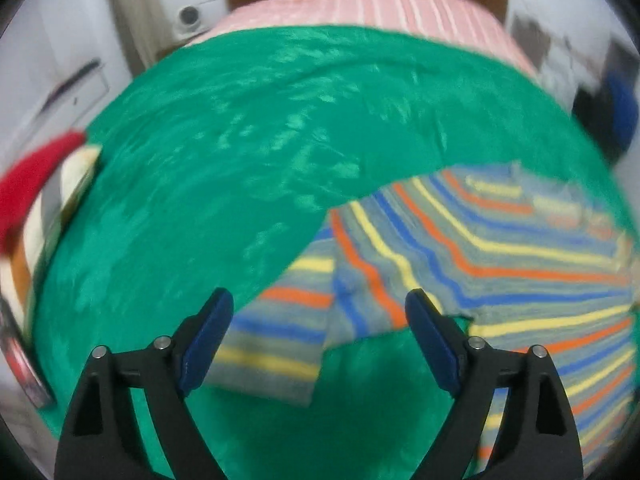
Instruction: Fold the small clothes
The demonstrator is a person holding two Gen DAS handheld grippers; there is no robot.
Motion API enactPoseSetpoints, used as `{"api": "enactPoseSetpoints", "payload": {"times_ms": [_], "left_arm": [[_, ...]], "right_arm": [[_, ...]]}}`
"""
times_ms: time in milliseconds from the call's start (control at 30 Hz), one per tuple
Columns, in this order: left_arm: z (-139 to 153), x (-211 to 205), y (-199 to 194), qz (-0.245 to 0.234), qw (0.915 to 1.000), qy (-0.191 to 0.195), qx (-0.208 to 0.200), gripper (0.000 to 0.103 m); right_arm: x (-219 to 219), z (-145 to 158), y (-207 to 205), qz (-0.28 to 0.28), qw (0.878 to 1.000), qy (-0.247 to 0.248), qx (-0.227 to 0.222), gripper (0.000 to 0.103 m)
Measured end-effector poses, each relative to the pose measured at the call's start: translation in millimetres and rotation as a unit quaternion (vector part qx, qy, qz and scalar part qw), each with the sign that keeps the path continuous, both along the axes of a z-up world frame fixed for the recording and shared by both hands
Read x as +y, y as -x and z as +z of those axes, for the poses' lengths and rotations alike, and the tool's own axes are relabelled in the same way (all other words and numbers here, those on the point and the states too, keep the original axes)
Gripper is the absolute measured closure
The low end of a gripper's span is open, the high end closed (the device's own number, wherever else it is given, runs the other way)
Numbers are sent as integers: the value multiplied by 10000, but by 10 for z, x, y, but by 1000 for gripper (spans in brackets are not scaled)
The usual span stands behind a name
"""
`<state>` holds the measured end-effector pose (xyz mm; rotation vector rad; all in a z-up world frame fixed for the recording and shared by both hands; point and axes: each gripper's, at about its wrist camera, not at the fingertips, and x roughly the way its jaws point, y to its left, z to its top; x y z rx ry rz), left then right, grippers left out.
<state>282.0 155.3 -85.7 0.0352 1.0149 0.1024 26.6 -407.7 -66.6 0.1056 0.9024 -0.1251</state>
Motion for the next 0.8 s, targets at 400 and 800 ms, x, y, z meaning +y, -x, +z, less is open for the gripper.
{"api": "enactPoseSetpoints", "payload": {"times_ms": [400,800], "left_arm": [[-128,1603,-88,2942,9516,-876,159,28],[-602,1262,260,1349,9862,871,399,37]], "right_arm": [[-21,-3,16,-7,10000,-69,-21,50],[33,-17,0,20,10000,29,-48,46]]}}
